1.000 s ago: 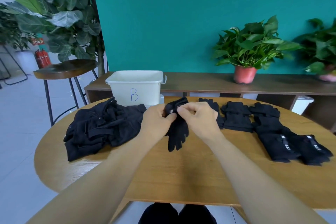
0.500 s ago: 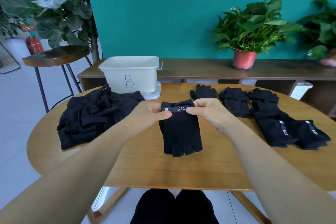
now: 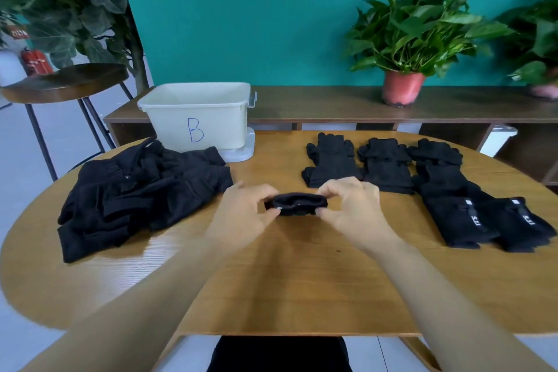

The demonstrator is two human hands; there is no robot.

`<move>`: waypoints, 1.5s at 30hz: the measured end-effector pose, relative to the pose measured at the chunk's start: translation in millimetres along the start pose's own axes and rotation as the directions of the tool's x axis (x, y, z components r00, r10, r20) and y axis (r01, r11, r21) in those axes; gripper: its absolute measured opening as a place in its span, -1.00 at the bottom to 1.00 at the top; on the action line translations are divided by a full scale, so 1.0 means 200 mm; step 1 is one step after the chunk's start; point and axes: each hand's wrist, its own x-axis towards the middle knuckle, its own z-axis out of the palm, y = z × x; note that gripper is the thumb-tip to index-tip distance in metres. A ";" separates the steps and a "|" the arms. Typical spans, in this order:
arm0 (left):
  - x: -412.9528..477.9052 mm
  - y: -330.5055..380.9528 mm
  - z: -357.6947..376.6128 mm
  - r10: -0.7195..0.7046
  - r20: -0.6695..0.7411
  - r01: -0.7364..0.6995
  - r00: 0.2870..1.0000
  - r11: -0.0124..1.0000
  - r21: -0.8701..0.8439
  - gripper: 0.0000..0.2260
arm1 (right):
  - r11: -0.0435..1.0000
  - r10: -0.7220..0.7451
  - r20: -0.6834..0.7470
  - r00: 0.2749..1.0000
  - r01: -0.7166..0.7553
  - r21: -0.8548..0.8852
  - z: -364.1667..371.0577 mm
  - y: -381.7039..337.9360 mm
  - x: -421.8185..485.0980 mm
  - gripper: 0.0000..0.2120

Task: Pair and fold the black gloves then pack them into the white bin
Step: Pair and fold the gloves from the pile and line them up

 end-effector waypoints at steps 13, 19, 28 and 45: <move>-0.33 -0.04 0.11 0.169 0.039 -0.174 0.985 0.954 0.246 -0.57 | 0.969 -0.124 -0.133 0.983 0.092 -0.229 0.17 0.14 -0.33 -0.76; -0.17 0.13 0.25 0.065 0.266 -0.179 0.962 0.884 0.431 -0.51 | 0.885 -0.042 0.143 0.989 0.103 -0.454 0.25 0.01 -0.20 -0.60; -0.29 0.00 0.31 -0.338 0.342 0.061 0.877 0.784 0.618 -0.33 | 0.884 0.104 0.476 0.873 0.139 -0.447 0.40 0.10 -0.22 -0.35; -0.30 -0.04 0.17 -0.341 0.253 0.143 0.905 0.805 0.576 -0.43 | 0.924 0.182 0.432 0.883 -0.004 -0.382 0.34 -0.02 -0.18 -0.40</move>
